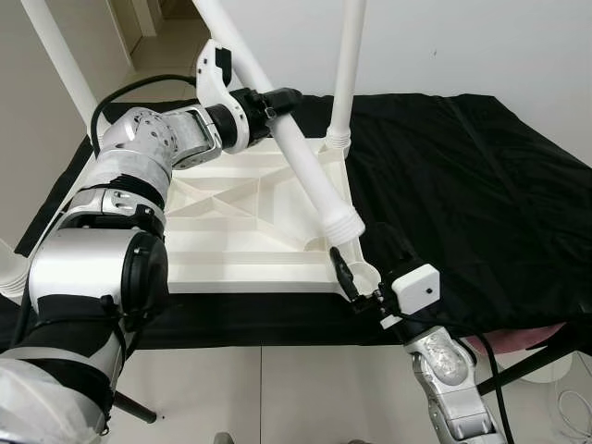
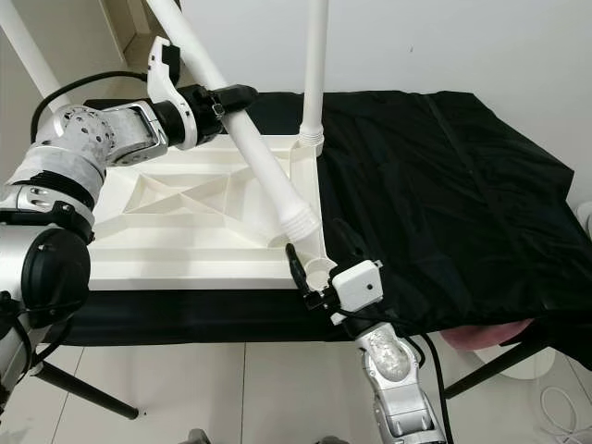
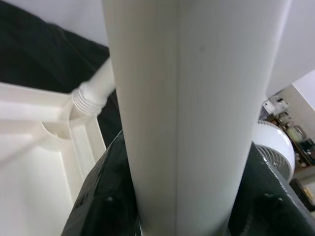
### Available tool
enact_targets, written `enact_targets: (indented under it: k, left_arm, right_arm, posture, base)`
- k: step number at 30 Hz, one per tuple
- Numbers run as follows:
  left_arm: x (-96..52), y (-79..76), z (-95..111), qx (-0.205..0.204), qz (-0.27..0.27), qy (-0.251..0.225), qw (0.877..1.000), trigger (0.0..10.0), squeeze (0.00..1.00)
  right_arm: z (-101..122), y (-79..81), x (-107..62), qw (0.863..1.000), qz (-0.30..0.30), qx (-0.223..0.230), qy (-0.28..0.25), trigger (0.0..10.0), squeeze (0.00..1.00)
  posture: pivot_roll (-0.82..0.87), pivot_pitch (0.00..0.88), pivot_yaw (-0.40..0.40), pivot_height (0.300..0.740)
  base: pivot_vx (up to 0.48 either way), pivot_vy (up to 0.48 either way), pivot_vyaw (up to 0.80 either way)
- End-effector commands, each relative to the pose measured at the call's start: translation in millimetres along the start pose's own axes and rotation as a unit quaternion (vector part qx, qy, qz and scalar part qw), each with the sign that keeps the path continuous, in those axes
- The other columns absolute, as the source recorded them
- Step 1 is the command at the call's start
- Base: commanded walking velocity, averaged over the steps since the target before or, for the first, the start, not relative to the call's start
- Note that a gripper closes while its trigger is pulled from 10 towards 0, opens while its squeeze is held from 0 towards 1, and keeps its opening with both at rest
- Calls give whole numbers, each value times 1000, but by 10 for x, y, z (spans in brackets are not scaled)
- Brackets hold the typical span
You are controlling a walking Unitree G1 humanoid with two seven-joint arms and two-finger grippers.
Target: Building children table
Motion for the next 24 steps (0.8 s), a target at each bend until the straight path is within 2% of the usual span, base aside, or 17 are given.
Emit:
enact_targets:
  k: [1,7,14,15,21,22,24]
  left_arm:
    - [-23,-144,143,30,-51,-20,998,10000,0]
    - [-16,-154,216,66,-48,-51,995,10000,0]
    - [6,-222,235,101,-55,-73,991,10000,0]
    - [14,-239,239,128,-49,-83,987,10000,0]
    - [39,-324,234,138,-57,-104,983,10000,0]
    - [57,-377,215,141,-62,-114,982,10000,0]
    - [57,-377,215,141,-62,-114,982,10000,0]
  right_arm:
    - [-30,-26,-1,1000,-7,9,12,10000,0]
    - [-62,-93,95,999,-24,19,42,10000,0]
    - [-52,-160,201,998,-31,5,57,10000,0]
    - [-33,-170,246,998,-31,1,56,10000,0]
    - [9,-205,345,998,-37,-7,51,10000,0]
    - [28,-213,406,998,-37,5,51,10000,0]
    - [28,-213,406,998,-37,5,51,10000,0]
  posture:
    - [-135,0,64,740]
    - [-135,0,54,740]
    - [-132,0,38,740]
    - [-129,0,35,740]
    - [-121,0,21,740]
    - [-114,0,12,740]
    - [-114,0,12,740]
  base:
    - [0,0,0]
    - [0,0,0]
    - [0,0,0]
    - [0,0,0]
    - [0,0,0]
    - [0,0,0]
    - [0,0,0]
Point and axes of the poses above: a point about 5 cm out from each wrist's last joint towards the gripper, its own x axis pointing out of the wrist towards the gripper, its own z axis along the axis of the wrist's last joint, y = z × x, the point moved 5 cm from there along x, pointing out of the wrist towards the gripper, and after that the axes turned 5 degrees about -x, right-handed, at the moved point
